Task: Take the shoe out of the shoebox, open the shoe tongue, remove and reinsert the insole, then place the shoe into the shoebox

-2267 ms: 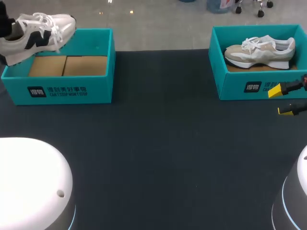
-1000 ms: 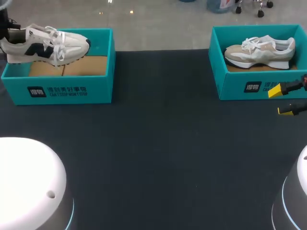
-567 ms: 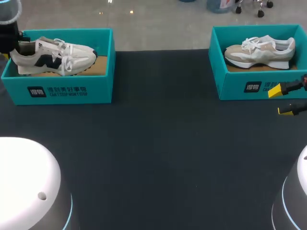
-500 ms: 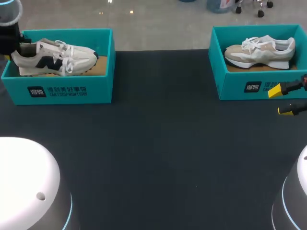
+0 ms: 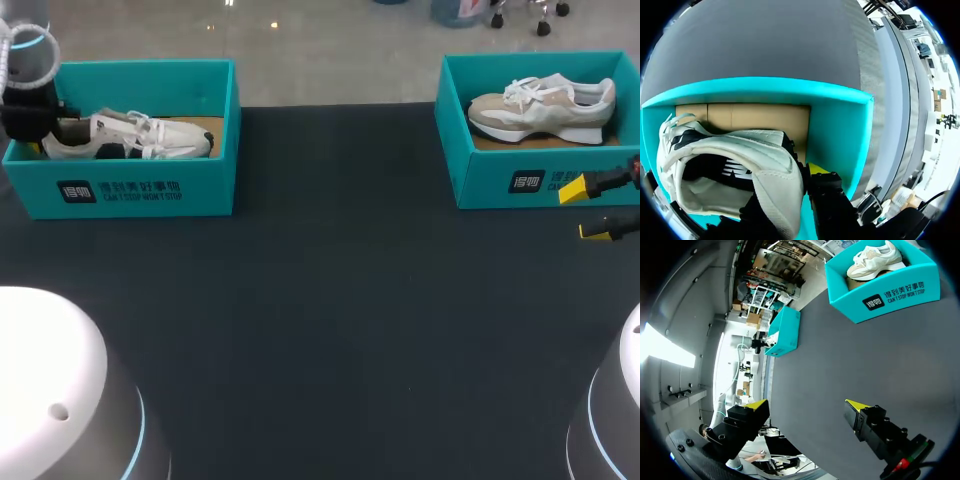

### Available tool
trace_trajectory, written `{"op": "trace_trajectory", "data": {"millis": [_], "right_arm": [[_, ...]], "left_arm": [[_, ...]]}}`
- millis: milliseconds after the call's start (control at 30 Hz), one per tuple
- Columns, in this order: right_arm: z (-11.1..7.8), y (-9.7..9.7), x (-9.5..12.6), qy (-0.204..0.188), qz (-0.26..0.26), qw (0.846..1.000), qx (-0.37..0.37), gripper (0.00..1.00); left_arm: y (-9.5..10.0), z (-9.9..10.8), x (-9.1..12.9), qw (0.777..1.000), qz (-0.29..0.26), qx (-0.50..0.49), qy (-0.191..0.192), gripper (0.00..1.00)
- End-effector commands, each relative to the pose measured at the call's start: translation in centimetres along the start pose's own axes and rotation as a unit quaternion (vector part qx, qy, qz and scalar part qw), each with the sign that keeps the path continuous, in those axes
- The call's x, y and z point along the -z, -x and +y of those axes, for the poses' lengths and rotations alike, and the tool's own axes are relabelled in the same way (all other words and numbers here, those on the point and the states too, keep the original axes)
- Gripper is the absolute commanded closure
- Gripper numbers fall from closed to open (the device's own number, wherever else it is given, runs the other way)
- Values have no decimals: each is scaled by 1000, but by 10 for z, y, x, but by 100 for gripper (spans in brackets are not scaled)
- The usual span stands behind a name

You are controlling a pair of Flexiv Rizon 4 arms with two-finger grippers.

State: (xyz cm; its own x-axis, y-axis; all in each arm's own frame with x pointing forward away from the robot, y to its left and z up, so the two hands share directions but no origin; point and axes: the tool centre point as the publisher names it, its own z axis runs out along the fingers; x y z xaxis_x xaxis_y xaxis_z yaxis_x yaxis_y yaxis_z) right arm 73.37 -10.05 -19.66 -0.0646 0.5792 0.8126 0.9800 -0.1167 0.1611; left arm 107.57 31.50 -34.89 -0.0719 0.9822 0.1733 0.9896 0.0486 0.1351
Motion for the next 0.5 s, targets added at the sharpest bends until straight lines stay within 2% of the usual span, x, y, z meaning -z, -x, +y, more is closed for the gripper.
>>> {"op": "trace_trajectory", "data": {"millis": [33, 300, 333, 367, 500], "right_arm": [[-1, -1, 0, 0, -2, 1000, -1, 0], [-1, -1, 0, 0, -2, 1000, -1, 0], [-1, -1, 0, 0, -2, 1000, -1, 0], [-1, -1, 0, 0, -2, 1000, -1, 0], [-1, -1, 0, 0, -2, 1000, -1, 0]], "left_arm": [[7, 4, -15, 1000, 4, 0, -9, 100], [15, -1, -29, 999, 16, -5, -32, 100], [16, -2, -29, 999, 15, -6, -35, 93], [16, -3, -29, 999, 15, -7, -36, 64], [18, -7, -27, 999, 12, -11, -40, 13]]}}
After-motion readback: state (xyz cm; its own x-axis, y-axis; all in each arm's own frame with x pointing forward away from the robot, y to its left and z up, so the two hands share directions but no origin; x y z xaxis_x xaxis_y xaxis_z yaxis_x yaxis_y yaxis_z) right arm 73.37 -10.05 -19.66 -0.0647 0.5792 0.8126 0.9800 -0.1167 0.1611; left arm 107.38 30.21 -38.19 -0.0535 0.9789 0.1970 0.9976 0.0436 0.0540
